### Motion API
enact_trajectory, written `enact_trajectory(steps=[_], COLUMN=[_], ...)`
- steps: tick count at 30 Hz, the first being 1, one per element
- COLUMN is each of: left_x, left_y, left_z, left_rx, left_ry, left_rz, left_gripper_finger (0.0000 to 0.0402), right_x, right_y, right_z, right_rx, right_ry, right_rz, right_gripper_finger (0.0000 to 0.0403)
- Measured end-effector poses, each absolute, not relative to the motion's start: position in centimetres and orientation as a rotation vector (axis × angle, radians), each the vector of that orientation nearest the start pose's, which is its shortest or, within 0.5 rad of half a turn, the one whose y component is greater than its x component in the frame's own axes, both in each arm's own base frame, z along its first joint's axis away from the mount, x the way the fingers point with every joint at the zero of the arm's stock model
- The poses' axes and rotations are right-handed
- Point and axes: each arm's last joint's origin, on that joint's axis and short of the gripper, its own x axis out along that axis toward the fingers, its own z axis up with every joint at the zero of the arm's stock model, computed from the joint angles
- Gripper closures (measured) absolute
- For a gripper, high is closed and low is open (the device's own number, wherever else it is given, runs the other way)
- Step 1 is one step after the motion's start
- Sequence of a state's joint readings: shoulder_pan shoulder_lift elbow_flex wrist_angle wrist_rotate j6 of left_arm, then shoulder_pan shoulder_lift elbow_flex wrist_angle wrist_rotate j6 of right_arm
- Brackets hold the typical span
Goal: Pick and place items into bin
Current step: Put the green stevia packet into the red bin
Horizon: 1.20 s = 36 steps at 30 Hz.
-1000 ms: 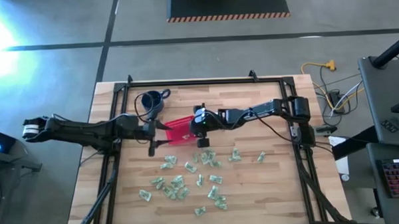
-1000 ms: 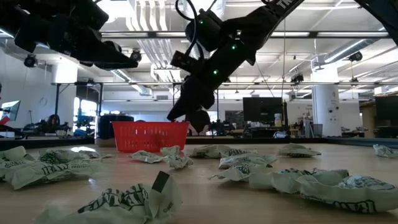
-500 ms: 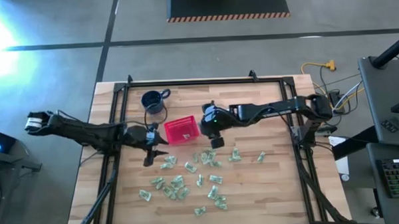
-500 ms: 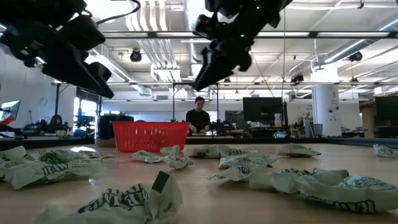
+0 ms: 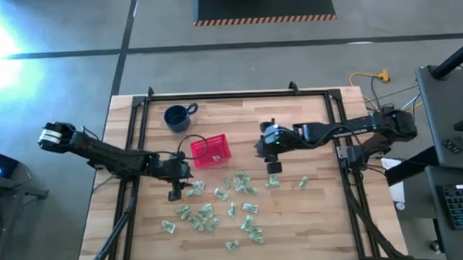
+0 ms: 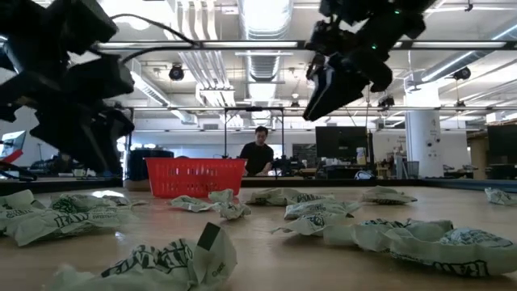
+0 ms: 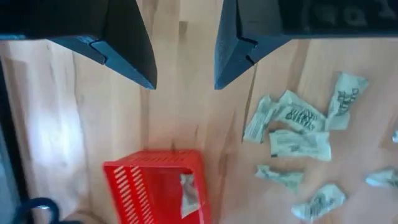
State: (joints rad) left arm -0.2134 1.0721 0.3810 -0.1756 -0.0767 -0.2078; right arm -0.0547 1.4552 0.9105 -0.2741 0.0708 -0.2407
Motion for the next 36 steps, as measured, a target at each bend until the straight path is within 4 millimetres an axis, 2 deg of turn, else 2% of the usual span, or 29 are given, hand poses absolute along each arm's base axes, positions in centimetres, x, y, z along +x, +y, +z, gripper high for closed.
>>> enact_trajectory(steps=[11, 18, 26, 30, 36], left_x=[19.2, 19.6, 19.6, 19.4, 19.3], left_y=[-4.0, -4.1, -4.1, -4.0, -4.0], left_z=[12.9, 12.4, 12.5, 12.6, 12.6], left_rx=[-0.097, -0.097, -0.094, -0.095, -0.093], left_ry=[0.955, 0.952, 0.952, 0.951, 0.961], left_rz=[-0.005, -0.008, -0.002, 0.002, 0.004], left_gripper_finger=[0.0265, 0.0266, 0.0268, 0.0298, 0.0386], right_x=[24.5, 22.7, 21.8, 21.7, 21.7], right_y=[-1.5, -1.4, -1.3, -1.4, -1.4], right_z=[22.1, 21.5, 19.4, 19.1, 19.2], right_rx=[-0.172, -0.139, -0.105, -0.113, -0.121], right_ry=[0.683, 0.642, 0.675, 0.681, 0.673], right_rz=[-0.069, -0.085, -0.100, -0.122, -0.124], right_gripper_finger=[0.0260, 0.0268, 0.0275, 0.0276, 0.0279])
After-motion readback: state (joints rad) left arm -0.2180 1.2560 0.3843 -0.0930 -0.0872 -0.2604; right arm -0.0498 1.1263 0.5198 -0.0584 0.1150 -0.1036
